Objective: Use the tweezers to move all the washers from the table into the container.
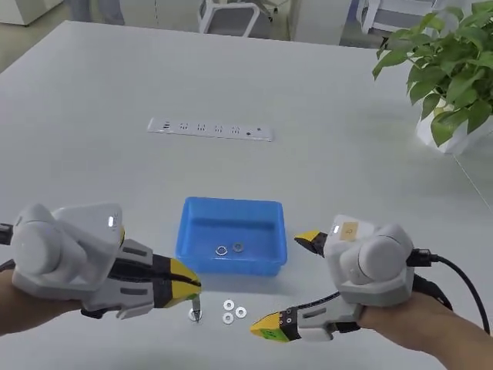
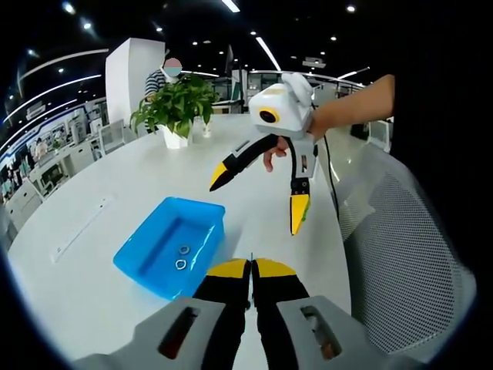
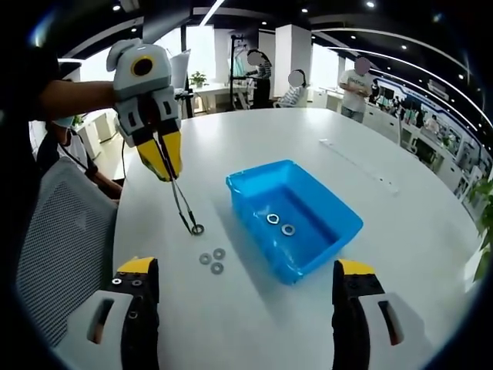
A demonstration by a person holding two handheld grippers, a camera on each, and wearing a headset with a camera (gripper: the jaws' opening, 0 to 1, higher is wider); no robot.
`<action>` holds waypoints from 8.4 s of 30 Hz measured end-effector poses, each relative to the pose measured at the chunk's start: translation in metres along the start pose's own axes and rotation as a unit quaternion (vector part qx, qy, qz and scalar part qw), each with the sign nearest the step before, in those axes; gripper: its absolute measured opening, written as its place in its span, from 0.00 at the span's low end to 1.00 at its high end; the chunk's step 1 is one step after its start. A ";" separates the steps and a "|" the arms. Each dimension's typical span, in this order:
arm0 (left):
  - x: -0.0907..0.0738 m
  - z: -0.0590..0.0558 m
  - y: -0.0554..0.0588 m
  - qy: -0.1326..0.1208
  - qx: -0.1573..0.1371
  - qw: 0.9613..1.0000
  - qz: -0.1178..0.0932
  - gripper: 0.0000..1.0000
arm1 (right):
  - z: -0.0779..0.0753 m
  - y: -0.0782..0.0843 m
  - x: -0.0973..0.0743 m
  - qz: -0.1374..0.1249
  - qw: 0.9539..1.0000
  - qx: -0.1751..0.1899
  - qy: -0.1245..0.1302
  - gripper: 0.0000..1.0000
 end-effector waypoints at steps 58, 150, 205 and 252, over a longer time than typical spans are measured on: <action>-0.007 0.000 0.003 0.025 -0.005 1.000 0.016 0.05 | 0.077 -0.031 0.060 -0.018 0.972 -0.154 -0.176 0.20; -0.035 -0.004 0.006 -0.030 -0.081 0.996 -0.016 0.67 | 0.077 -0.054 0.042 -0.030 0.969 -0.175 -0.172 0.07; -0.036 0.010 -0.009 -0.079 -0.094 0.991 -0.047 0.96 | -0.004 -0.094 0.036 -0.066 0.976 -0.163 -0.131 0.08; -0.013 0.073 -0.019 -0.073 -0.059 0.995 -0.031 0.41 | -0.030 -0.043 0.092 -0.032 0.976 -0.155 -0.147 0.08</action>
Point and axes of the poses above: the centre of the closed fingertips' face, and the gripper's own axes: x roughly forward along the fingers, z roughly to its left, y roughly out of its underside, the point moved 3 cm from there along -x, roughly backward along the fingers, and after that the axes turned 9 degrees about y, right-handed, at the moved point
